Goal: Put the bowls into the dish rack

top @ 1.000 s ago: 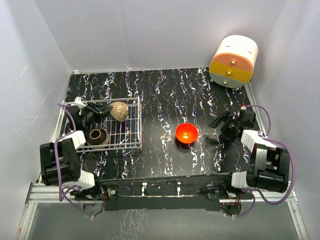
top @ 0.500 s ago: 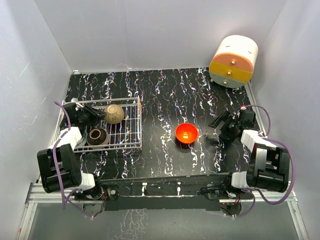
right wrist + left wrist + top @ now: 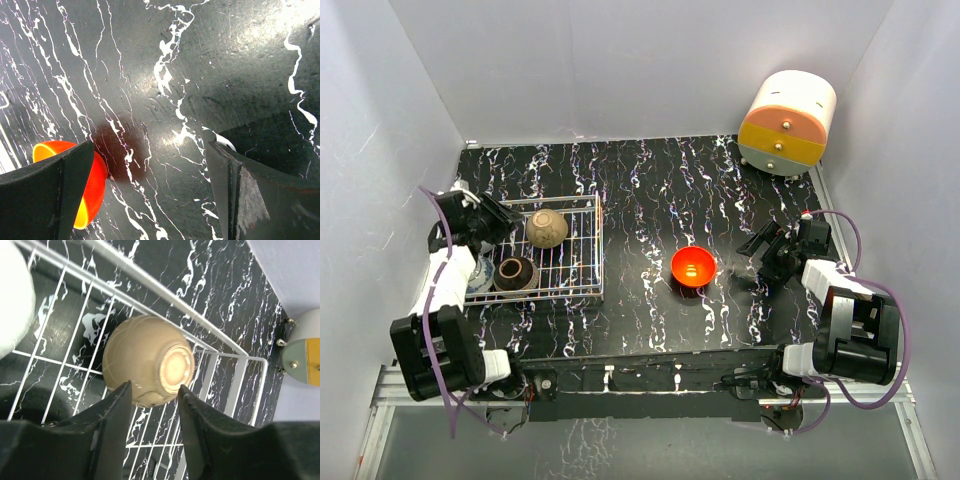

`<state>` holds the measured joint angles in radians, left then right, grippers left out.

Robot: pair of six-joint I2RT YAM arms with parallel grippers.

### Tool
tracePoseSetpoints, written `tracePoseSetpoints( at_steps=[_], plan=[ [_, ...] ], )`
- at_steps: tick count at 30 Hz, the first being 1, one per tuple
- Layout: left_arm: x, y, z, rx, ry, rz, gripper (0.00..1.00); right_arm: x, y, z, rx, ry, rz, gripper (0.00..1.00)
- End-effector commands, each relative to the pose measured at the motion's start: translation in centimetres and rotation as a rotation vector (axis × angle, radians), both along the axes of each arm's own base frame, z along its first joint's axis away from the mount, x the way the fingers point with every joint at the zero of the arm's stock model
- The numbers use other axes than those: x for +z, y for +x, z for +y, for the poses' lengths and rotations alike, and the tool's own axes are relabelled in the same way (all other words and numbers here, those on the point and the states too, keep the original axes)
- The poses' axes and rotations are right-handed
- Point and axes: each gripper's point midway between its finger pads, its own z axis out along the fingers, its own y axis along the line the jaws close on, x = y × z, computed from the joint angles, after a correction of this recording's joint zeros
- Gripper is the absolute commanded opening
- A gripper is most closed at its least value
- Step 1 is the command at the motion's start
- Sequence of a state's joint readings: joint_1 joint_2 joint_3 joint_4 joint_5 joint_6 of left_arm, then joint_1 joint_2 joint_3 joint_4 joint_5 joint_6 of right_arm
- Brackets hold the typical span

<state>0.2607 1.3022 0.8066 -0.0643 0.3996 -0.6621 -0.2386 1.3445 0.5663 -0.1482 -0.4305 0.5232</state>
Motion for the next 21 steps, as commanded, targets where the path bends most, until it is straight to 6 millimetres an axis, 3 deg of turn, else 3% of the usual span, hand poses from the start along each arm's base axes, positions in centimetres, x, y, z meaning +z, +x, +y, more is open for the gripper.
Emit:
tracePoseSetpoints(
  at_steps=[1, 4, 10, 15, 21],
  plan=[
    [5.4, 0.1, 0.0, -0.047, 0.142, -0.100, 0.44, 0.0, 0.4, -0.2, 0.002, -0.007, -0.024, 0.98],
    [6.4, 0.4, -1.1, -0.091, 0.242, -0.095, 0.50, -0.1, 0.4, -0.3, 0.000, -0.008, -0.023, 0.98],
    [4.3, 1.4, -4.4, -0.198, 0.409, -0.002, 0.67, 0.1, 0.4, -0.4, -0.002, -0.013, -0.024, 0.98],
    [2.3, 2.0, -6.3, -0.241, 0.485, 0.045, 0.69, 0.1, 0.4, -0.4, -0.002, -0.016, -0.022, 0.98],
    [3.3, 2.7, -10.0, -0.329, 0.464, -0.044, 0.69, -0.2, 0.3, -0.4, -0.002, -0.012, -0.016, 0.98]
  ],
)
